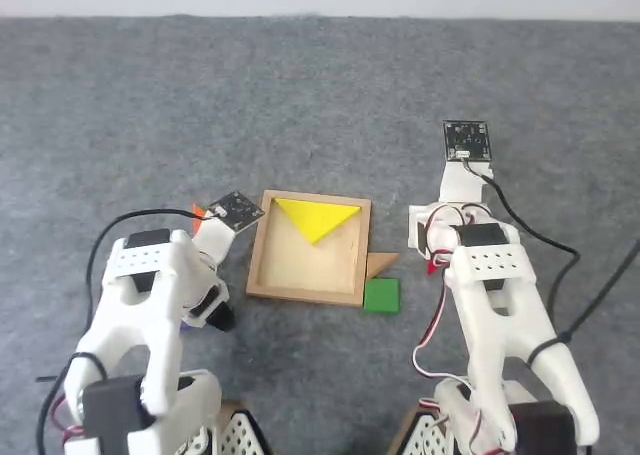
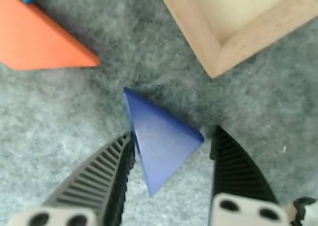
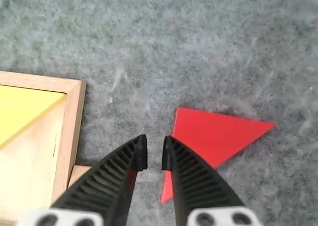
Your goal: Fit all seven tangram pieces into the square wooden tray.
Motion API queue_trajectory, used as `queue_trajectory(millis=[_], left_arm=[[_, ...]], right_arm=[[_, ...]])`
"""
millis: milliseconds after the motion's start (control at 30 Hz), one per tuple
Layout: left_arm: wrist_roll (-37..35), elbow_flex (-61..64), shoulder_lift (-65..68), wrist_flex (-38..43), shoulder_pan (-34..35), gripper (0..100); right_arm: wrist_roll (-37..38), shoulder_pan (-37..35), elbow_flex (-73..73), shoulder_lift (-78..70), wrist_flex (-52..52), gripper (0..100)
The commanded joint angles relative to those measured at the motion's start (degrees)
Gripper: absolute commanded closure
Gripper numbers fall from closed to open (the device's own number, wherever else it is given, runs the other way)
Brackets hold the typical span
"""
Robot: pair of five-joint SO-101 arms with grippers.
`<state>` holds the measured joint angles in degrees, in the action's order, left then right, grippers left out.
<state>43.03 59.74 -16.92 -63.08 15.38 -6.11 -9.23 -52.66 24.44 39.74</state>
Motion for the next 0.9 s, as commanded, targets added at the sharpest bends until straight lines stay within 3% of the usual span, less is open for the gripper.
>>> queue_trajectory(millis=[0, 333, 533, 867], left_arm=[[-1.23, -2.33, 0.18, -0.79, 0.44, 76], [-5.63, -3.47, -0.53, 0.26, 0.44, 90], [-5.63, -8.48, -0.53, -7.38, 0.35, 91], [-5.63, -12.09, -3.25, -10.90, 2.46, 91]], right_arm=[[0.79, 0.04, 0.62, 2.95, 0.48, 93.6], [0.79, 0.13, 0.62, 2.95, 0.48, 93.6], [0.79, 0.13, 0.62, 2.95, 0.48, 93.7], [0.88, 0.13, 0.62, 3.03, 0.48, 93.7]])
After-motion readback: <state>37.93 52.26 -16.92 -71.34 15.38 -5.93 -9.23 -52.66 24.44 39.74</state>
